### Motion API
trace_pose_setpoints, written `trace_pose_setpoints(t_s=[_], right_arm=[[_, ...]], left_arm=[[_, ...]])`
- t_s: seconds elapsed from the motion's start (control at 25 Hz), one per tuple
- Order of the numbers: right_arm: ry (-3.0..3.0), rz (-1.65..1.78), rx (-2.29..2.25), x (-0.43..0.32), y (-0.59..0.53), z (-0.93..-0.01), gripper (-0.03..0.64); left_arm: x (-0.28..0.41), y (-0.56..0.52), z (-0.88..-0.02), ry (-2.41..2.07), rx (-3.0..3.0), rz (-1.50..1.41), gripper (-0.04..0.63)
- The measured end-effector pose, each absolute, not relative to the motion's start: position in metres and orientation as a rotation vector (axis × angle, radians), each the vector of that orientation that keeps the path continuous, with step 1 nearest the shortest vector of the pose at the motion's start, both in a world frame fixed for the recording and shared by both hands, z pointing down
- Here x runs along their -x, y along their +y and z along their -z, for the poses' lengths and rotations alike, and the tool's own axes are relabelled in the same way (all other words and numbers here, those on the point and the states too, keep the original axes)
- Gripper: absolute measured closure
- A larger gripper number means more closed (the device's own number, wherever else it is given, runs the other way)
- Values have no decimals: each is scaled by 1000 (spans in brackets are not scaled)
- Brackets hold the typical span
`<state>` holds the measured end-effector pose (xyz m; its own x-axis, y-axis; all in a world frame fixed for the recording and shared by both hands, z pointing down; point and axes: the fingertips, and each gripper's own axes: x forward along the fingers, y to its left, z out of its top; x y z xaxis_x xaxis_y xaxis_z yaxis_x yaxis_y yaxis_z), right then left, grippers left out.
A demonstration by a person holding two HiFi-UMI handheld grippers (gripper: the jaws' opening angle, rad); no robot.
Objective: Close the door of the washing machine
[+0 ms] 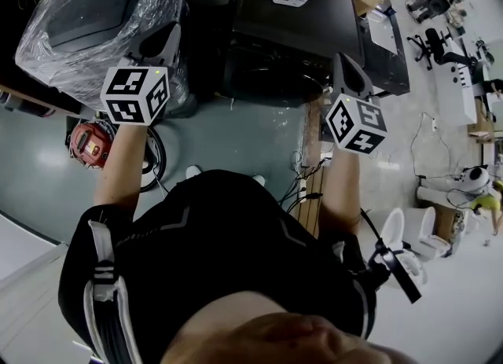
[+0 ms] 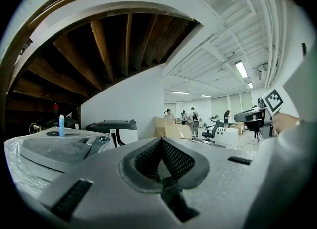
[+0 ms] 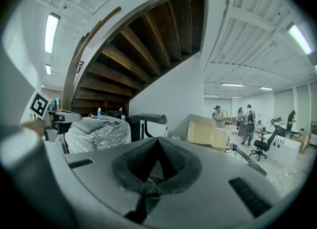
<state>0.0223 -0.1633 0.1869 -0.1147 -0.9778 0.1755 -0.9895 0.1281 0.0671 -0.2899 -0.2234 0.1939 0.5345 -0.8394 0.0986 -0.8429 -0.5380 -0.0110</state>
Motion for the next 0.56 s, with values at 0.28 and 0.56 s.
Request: trace_pose_setpoints(t_s=[0.28, 0.56], right_arm=[[-2215, -86, -1970, -22, -159, -182, 614], [-2211, -75, -1965, -21, -159, -179, 614]], left_arm=[[284, -216, -193, -1474, -2739, -146, 591], [288, -219, -191, -1497, -2734, -144, 591]])
